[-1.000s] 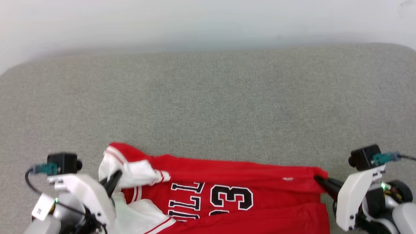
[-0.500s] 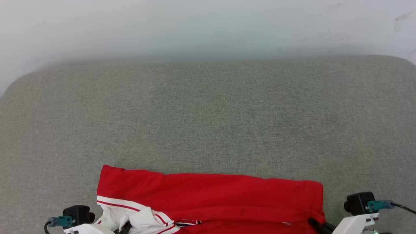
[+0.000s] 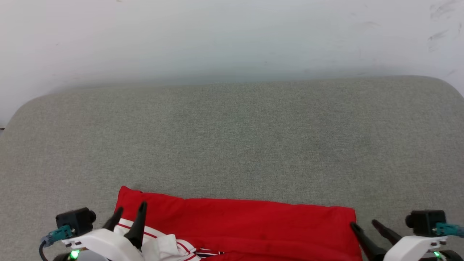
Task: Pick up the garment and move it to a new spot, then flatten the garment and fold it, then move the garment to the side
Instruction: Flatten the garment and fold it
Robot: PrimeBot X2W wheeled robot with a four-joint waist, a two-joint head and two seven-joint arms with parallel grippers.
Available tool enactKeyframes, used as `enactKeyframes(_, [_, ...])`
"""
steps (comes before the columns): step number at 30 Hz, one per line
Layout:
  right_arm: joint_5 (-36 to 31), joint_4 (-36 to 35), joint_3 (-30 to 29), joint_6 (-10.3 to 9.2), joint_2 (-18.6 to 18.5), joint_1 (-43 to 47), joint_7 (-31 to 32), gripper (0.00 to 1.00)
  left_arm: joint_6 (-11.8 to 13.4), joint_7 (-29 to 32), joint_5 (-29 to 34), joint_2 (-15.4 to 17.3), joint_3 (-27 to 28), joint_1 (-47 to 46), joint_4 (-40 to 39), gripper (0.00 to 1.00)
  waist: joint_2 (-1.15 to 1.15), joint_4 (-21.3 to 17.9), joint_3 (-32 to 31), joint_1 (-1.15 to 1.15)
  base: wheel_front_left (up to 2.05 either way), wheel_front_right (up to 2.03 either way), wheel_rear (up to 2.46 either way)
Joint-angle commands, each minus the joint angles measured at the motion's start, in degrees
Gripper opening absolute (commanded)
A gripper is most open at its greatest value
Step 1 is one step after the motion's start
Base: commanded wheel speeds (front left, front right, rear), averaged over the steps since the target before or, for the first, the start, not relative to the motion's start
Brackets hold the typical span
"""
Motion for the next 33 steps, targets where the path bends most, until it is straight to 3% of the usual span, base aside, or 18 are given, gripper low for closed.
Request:
enactKeyframes(1, [-0.1,-0.1,-1.2,-0.04,-0.5,0.7,0.7,1.0,0.1,-1.6,1.1,-0.1,0.2,-1.1,-0.8,1.0,0.0,0.1,-0.2,0.01,0.0,0.0,0.0])
enactKeyframes(7, [-0.3,0.4,-6.2,-0.04,-1.9,1.7,7.6,1.0,2.4,-11.7,9.4,-0.5,0.0,-3.1,-3.3,1.0,0.0,0.8,-0.4,0.01,0.0,0.0,0.0])
enactKeyframes(11, [-0.4,-0.2,-7.0,-0.04,-2.4,2.2,11.5,1.0,4.2,-15.2,14.7,-1.1,0.4,-3.6,-4.0,1.0,0.0,1.6,-0.3,0.01,0.0,0.0,0.0])
enactKeyframes(21, [1.7,1.1,-3.2,-0.04,-1.6,0.0,14.8,1.0,4.8,-16.3,21.1,-2.7,2.1,-1.8,-8.4,1.0,0.0,4.2,3.4,0.01,0.0,0.0,0.0])
enactKeyframes(30, [5.0,7.0,1.6,-0.04,-0.7,-1.9,16.8,1.0,5.2,-16.2,21.6,-3.0,2.6,-2.4,-9.6,1.0,0.0,5.8,6.0,0.01,0.0,0.0,0.0])
enactKeyframes(31, [6.2,7.8,2.9,-0.03,-0.4,-2.0,17.2,0.34,5.3,-16.2,21.4,-3.2,2.7,-2.4,-9.4,1.0,0.0,5.9,6.4,0.01,0.0,0.0,0.0])
enactKeyframes(32, [6.8,8.1,3.4,-0.03,-0.4,-2.2,17.3,0.0,5.2,-16.1,21.1,-3.4,2.6,-2.2,-9.0,1.0,0.0,5.9,6.5,0.01,0.0,0.0,0.0])
enactKeyframes(33, [7.3,8.3,3.8,-0.03,-0.4,-2.3,17.3,0.0,5.1,-16.1,21.0,-3.4,2.6,-2.2,-8.9,1.0,0.0,5.8,6.5,0.01,0.0,0.0,0.0])
